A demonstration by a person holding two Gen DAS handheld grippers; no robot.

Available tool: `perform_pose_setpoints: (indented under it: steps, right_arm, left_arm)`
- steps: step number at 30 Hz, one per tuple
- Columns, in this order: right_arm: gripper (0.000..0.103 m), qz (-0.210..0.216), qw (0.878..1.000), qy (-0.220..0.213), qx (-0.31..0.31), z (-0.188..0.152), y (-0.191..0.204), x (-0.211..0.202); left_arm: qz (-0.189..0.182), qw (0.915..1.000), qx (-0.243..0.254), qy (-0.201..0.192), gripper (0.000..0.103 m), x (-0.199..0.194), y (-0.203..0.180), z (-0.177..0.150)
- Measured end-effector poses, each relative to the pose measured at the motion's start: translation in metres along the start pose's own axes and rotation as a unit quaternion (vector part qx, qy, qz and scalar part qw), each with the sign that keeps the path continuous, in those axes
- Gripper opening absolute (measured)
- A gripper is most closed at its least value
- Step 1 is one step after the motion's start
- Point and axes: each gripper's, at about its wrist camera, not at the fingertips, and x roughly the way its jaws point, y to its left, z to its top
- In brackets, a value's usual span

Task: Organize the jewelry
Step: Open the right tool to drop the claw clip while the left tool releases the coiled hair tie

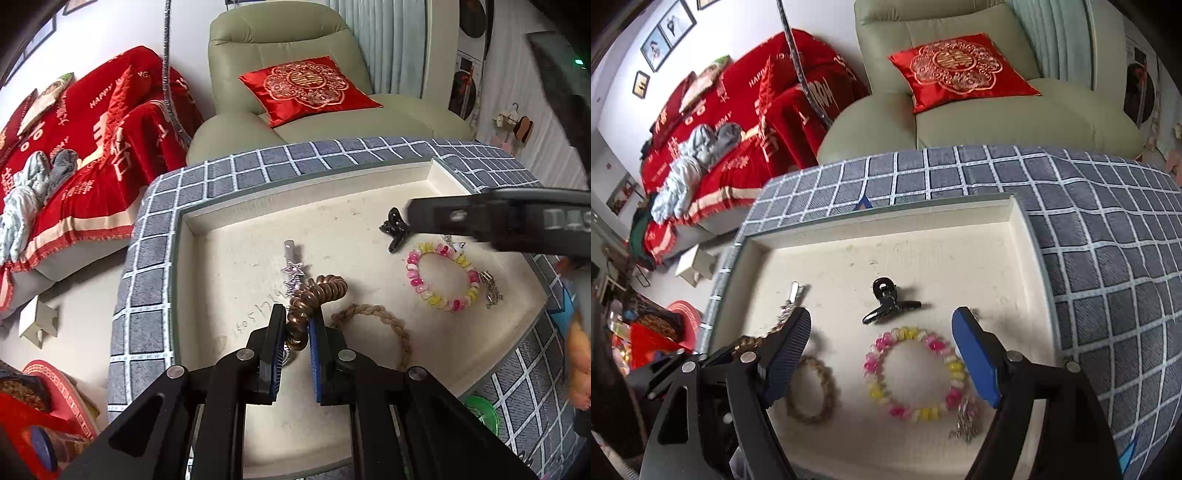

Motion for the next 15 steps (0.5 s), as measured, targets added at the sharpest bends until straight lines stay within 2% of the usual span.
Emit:
perform_pose_setpoints:
  steps: [6,15]
  right_arm:
    - [0.085,0.02,0.999,-0.019,0.028,-0.012,-0.01,-0.026]
    - [0.086,0.03,0.998,-0.022,0.055,-0.031,-0.023,-0.042]
  left_arm:
    - [0.013,0.9999,-0.001,0.0,0.029,-0.003,0.002,-0.002]
    - [0.018,0.9997,0.004,0.015,0.029,0.002,0.002,-0.007]
